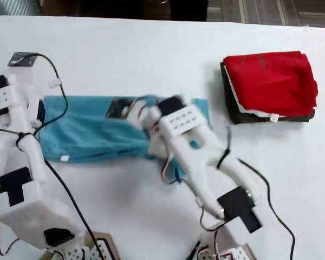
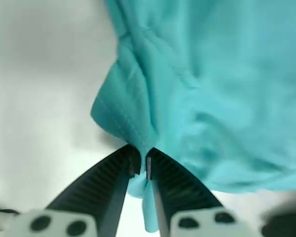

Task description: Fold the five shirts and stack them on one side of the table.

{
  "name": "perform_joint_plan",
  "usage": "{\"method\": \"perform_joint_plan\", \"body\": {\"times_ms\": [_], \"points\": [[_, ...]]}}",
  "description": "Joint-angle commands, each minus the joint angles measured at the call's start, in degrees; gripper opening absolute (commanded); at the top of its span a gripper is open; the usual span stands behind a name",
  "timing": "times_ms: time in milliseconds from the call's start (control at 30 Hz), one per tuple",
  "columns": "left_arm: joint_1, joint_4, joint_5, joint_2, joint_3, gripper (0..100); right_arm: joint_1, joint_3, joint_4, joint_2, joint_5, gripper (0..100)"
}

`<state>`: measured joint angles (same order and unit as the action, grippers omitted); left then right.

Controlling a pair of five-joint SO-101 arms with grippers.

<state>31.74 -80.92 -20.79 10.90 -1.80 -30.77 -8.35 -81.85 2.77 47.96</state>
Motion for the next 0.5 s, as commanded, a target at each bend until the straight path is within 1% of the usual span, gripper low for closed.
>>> {"method": "perform_joint_plan", "body": {"times_ms": [0, 233, 333, 400, 467], "points": [[0.1, 0.6, -0.2, -3.1, -0.2, 3, 4.0, 9.4, -0.6, 4.0, 3.7, 2.0], [0.0, 0.9, -0.2, -3.0, 0.7, 3, 4.8, 29.4, -1.8, 23.8, 3.6, 2.1], [-0.8, 4.7, -0.4, -3.0, 4.8, 3, 4.8, 38.4, -6.0, 30.8, 3.6, 2.2], [-1.6, 7.6, -0.4, -3.0, 8.5, 3, 4.9, 44.8, -9.6, 34.9, 3.6, 5.6], [-2.5, 10.0, -0.4, -3.0, 11.6, 3, 5.8, 51.3, -13.1, 38.3, 3.5, 13.0]]}}
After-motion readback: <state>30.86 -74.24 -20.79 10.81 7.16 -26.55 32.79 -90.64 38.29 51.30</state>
